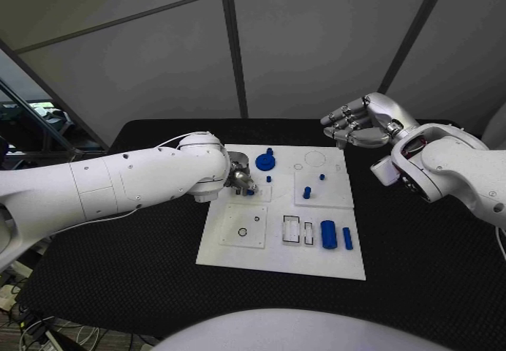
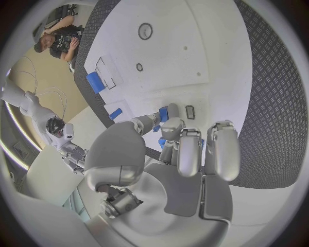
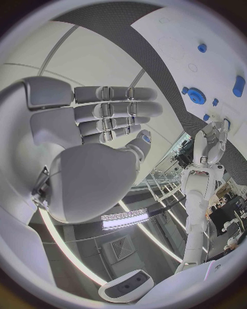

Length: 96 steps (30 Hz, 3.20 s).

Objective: Assemble the parts on the task board

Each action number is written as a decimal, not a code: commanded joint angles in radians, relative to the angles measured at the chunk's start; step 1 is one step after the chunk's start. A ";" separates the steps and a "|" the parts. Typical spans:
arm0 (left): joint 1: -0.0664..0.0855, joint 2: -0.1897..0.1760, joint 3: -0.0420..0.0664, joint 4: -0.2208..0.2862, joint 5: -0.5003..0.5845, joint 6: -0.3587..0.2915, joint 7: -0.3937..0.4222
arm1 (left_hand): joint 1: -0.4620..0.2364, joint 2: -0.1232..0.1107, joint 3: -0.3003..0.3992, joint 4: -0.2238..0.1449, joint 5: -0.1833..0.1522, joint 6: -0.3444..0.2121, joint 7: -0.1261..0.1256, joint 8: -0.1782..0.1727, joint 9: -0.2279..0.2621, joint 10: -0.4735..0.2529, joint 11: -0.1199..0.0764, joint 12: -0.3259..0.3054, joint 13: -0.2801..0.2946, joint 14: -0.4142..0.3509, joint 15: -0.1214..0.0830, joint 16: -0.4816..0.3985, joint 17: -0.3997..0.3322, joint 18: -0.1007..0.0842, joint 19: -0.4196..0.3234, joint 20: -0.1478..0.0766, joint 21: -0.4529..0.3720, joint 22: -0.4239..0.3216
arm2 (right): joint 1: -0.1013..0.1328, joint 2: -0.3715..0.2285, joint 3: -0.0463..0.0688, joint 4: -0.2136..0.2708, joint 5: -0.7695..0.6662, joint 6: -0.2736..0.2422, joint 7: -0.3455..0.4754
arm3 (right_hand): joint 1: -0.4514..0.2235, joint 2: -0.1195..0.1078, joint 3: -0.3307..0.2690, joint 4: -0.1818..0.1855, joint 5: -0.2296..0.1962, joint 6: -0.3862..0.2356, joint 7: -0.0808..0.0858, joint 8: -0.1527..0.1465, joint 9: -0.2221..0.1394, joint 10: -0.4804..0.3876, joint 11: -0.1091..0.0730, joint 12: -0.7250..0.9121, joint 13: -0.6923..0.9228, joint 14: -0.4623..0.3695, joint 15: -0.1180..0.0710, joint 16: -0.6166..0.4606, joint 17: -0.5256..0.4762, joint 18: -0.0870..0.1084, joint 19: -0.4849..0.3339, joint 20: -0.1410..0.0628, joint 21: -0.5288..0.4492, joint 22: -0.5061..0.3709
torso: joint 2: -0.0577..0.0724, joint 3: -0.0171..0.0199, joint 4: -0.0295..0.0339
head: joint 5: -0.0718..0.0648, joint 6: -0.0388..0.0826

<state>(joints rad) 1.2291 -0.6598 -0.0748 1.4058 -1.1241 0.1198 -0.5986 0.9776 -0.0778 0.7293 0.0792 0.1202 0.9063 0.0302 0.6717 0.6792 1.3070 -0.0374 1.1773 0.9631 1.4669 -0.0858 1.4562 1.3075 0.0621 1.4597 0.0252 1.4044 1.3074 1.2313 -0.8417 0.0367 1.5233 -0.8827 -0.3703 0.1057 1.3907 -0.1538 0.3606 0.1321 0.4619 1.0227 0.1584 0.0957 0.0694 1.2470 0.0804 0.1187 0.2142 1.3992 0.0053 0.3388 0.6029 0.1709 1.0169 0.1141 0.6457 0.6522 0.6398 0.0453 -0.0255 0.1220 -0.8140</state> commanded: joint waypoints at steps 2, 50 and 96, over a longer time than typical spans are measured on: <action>-0.004 0.004 -0.004 -0.005 0.005 0.025 -0.014 | -0.013 0.002 0.025 -0.017 0.004 0.010 0.000 -0.002 0.002 0.011 -0.001 0.006 0.002 0.062 -0.007 0.005 0.094 -0.013 0.011 -0.004 0.007 0.083 | 0.002 0.000 0.001 0.002 -0.002 0.007 0.003 | -0.005 0.002 0.000 -0.004 0.005 0.000 0.008 -0.004 0.000 0.007 0.003 -0.004 -0.002 0.005 0.000 -0.005 0.001 0.012 0.007 -0.002 -0.004 -0.001 | -0.001 -0.0002 0.0012 | 0.000 0.000; -0.004 -0.004 0.009 -0.015 0.004 -0.009 -0.012 | -0.189 -0.020 -0.164 0.110 -0.013 0.044 -0.003 -0.028 0.004 0.017 -0.002 0.005 0.015 0.063 -0.009 0.004 0.095 -0.014 0.014 -0.007 0.003 0.091 | 0.002 -0.007 0.001 0.004 -0.002 0.012 0.002 | -0.012 -0.004 0.005 -0.010 0.056 0.001 0.009 -0.006 0.000 0.013 0.004 -0.011 -0.013 0.009 0.000 -0.018 0.004 0.011 0.008 -0.004 -0.003 0.001 | -0.001 -0.0012 0.0017 | -0.004 0.003; 0.057 0.084 0.142 -0.317 -0.031 0.202 -0.011 | -0.041 -0.025 -0.356 0.130 -0.012 -0.034 0.057 -0.171 -0.098 -0.101 0.050 -0.094 -0.116 0.041 0.036 -0.028 0.049 0.009 -0.038 0.033 -0.092 0.018 | 0.002 -0.001 0.001 -0.006 -0.009 0.015 -0.002 | -0.008 -0.004 0.007 -0.017 0.053 0.002 0.009 -0.006 0.000 0.015 0.003 -0.012 -0.015 0.010 -0.001 -0.022 0.005 0.012 0.008 -0.004 -0.003 0.002 | 0.001 -0.0013 0.0022 | -0.001 0.020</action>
<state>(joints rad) 1.2833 -0.5765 0.0677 1.0907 -1.1423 0.2773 -0.6031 0.9255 -0.1038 0.3790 0.2082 0.1106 0.8629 0.0877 0.5041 0.5818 1.2099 0.0133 1.0801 0.8459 1.4652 -0.0552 1.4290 1.3075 0.0620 1.4219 0.0524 1.3153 1.3073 1.2313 -0.8432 0.0365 1.5172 -0.8897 -0.3597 0.1012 1.3869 -0.1576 0.3676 0.1196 0.5202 1.0259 0.1617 0.0957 0.0694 1.2578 0.0841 0.1108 0.2003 1.4027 0.0018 0.3222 0.6069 0.1709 1.0205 0.1104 0.6457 0.6525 0.6418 0.0440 -0.0247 0.1215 -0.7932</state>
